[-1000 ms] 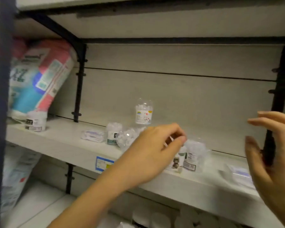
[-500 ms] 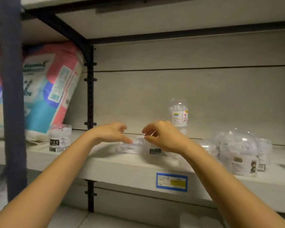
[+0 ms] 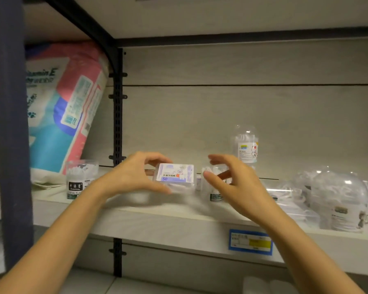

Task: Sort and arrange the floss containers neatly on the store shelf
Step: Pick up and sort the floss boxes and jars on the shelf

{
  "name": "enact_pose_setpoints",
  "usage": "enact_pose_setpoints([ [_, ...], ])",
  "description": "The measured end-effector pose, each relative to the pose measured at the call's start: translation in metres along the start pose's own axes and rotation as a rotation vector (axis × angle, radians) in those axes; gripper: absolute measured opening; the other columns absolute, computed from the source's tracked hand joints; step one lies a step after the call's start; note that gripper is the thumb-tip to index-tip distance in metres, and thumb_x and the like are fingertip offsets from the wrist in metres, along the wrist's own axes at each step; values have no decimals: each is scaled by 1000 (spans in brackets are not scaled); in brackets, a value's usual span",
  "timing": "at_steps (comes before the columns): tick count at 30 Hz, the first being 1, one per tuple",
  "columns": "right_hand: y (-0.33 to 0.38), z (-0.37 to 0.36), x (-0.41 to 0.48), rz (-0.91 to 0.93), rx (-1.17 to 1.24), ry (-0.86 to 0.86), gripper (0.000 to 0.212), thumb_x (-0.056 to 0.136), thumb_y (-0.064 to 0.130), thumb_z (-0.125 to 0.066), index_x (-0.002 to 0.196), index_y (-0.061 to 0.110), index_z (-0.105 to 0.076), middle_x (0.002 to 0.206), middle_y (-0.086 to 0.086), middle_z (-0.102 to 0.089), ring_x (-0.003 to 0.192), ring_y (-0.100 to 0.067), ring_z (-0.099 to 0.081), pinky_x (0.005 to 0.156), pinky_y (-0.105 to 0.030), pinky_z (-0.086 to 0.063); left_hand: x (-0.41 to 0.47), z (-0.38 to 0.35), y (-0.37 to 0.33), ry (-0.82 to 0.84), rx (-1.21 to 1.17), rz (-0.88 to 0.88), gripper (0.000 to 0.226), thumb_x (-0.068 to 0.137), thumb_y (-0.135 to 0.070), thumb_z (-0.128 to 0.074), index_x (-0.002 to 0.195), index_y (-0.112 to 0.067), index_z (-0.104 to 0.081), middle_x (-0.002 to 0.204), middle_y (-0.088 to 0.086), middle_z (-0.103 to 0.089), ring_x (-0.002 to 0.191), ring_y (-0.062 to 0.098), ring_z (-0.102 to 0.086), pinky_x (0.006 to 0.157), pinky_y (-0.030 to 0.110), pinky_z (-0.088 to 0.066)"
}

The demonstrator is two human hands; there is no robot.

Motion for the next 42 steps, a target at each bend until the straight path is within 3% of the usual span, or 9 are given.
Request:
enact_pose_setpoints([
  [4, 24, 2, -19, 137, 114, 78, 75, 72, 41, -70, 137, 40, -32, 125, 26, -43, 107, 6, -51, 79, -15, -53, -43, 8, -57, -212, 54, -307, 62, 58, -25, -86, 114, -28, -59, 108, -17, -61, 104, -4, -56, 83, 2, -42],
  [9, 41, 26, -37, 327, -61, 7, 70, 70, 44, -74, 131, 34, -42, 124, 18, -47, 112, 3, -48, 86, -17, -49, -58, 0, -106, -308, 123, -487, 64, 62, -45, -70, 121, -25, -56, 114, -19, -58, 105, -4, -57, 86, 9, -45],
  [13, 25, 78, -60, 309, -239, -117, 69, 71, 57, -63, 131, 31, -42, 124, 12, -32, 117, -3, -41, 92, -24, -47, -46, -35, -146, -313, 150, -584, 65, 62, -54, -66, 120, -26, -56, 111, -18, -58, 103, -6, -53, 87, 3, -39],
  [17, -9, 146, -86, 237, -313, -125, 65, 71, 55, -66, 127, 30, -46, 117, 12, -42, 111, -5, -46, 89, -27, -46, -23, -88, -198, -261, 79, -638, 64, 62, -62, -63, 117, -31, -56, 108, -22, -59, 100, -8, -54, 85, 1, -38],
  [21, -54, 221, -109, 138, -344, -153, 63, 66, 56, -70, 120, 32, -48, 115, 15, -50, 109, -3, -49, 89, -17, -42, 0, -142, -263, -249, 95, -691, 69, 62, -66, -58, 117, -25, -60, 101, -17, -61, 95, -4, -52, 84, 4, -36],
  [27, -148, 311, -109, -98, -281, 9, 66, 59, 62, -63, 118, 37, -52, 115, 16, -55, 103, -2, -56, 90, -29, -52, 66, -231, -342, -111, 196, -598, 66, 63, -70, -59, 112, -26, -61, 92, -16, -57, 91, 7, -50, 80, 21, -39],
  [31, -211, 326, -105, -230, -281, 146, 75, 57, 62, -63, 124, 29, -53, 119, 8, -59, 103, -9, -59, 90, -33, -53, 112, -290, -346, 94, 192, -439, 52, 71, -56, -66, 112, -24, -62, 99, -10, -63, 93, 10, -53, 84, 29, -46],
  [36, -251, 313, -104, -260, -254, 209, 59, 74, 46, -69, 126, 23, -54, 119, 6, -58, 102, -9, -57, 89, -23, -48, 130, -331, -326, 273, 234, -325, 49, 75, -52, -65, 113, -22, -60, 99, -8, -60, 96, 15, -55, 84, 32, -47],
  [42, -259, 304, -105, -234, -243, 219, 53, 76, 46, -66, 123, 24, -55, 118, 7, -57, 107, -12, -56, 94, -33, -49, 129, -344, -325, 409, 372, -273, 46, 84, -47, -58, 118, -16, -55, 109, 1, -59, 97, 20, -53, 84, 31, -45],
])
Point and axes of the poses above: each hand's wrist, its own x-axis towards the middle knuckle, its own z-axis out of the back of the hand, y = z × x, the point moved 9 cm from there along x, towards the middle knuckle
